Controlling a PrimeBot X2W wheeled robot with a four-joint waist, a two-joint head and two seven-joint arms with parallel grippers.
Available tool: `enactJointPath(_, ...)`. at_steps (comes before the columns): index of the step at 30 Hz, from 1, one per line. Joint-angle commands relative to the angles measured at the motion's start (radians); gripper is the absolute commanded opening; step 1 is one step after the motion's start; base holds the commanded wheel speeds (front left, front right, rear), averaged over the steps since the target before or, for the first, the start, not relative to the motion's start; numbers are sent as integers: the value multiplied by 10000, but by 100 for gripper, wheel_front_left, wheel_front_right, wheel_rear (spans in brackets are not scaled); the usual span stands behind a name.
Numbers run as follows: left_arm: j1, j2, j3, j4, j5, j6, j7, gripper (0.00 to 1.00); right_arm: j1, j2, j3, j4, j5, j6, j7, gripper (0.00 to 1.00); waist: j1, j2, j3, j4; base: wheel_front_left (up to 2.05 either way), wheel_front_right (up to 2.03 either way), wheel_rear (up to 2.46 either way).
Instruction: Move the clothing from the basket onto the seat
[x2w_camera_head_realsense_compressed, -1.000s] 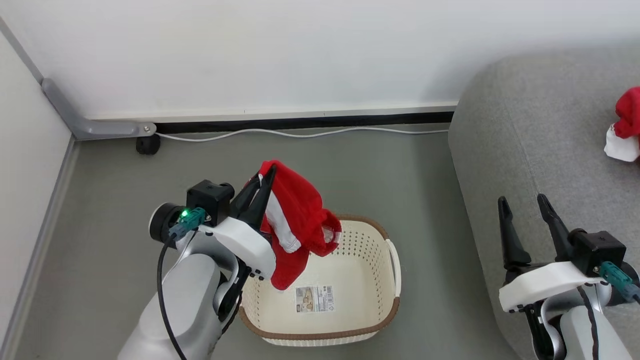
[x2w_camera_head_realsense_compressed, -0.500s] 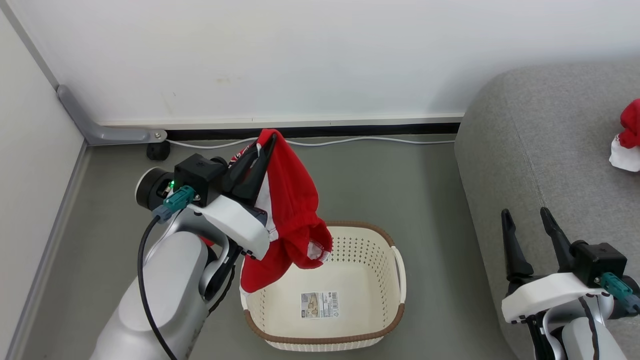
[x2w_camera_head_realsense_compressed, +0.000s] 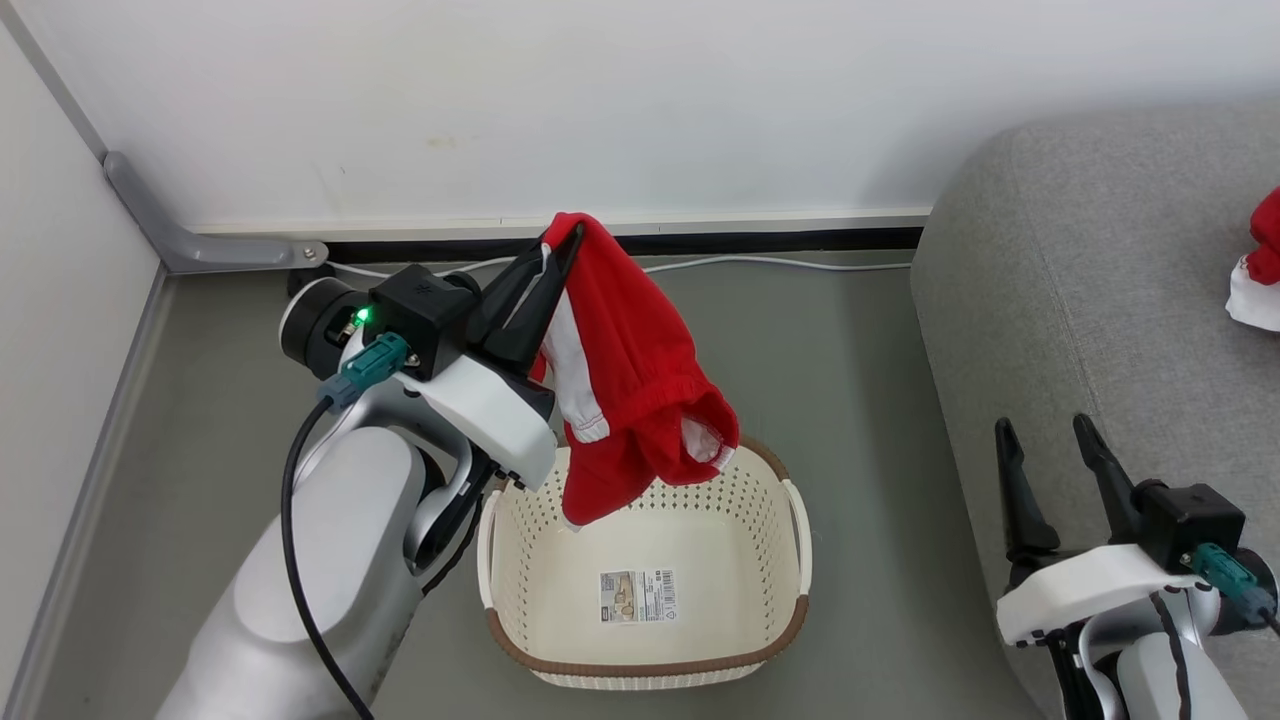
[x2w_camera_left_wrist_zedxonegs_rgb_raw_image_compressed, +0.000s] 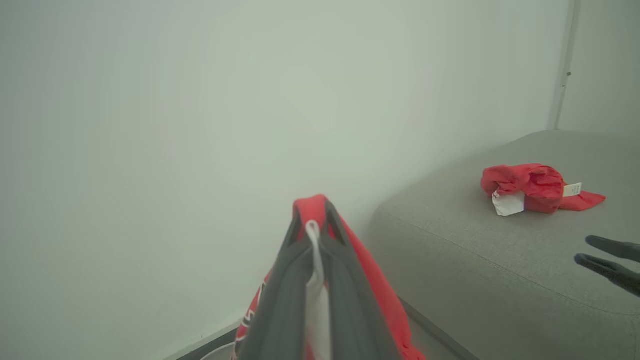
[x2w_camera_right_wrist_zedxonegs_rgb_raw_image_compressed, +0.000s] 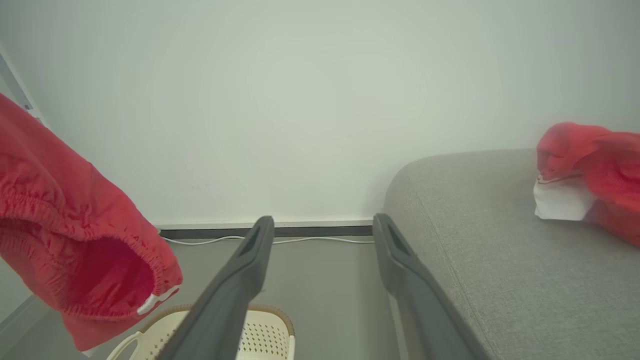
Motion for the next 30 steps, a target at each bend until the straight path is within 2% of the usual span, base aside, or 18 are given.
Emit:
enactJointPath(1,-575,251,311,-328,-15,15,15,0,-353,-4,347,-291,-53,29,-59,100,0,0,25,-4,0,0,0)
enactJointPath(7,-675,206,225,-413,-45,37,25,0,-739,-13,1282,-547,125,29,-59,100,0,0,54,13,0,0,0)
enactJointPath(14,-735,90,117,-422,-125,50,2,0,-1655,-271,3398,-538,610,29,-59,100,0,0,99,95,0,0,0)
enactJointPath(21,-846,-46,-60,-348,-173,40,-78,0,-2837,-697,5794,-43,1732,29,-59,100,0,0,123,300,0,0,0)
enactJointPath(22,-846,-46,-60,-348,-173,40,-78,0,-2837,-697,5794,-43,1732,29,-59,100,0,0,123,300,0,0,0)
enactJointPath(30,-936,-188,-293,-340,-240,24,-164,0,-4297,-1282,7863,869,3082,29,-59,100,0,0,88,595,0,0,0)
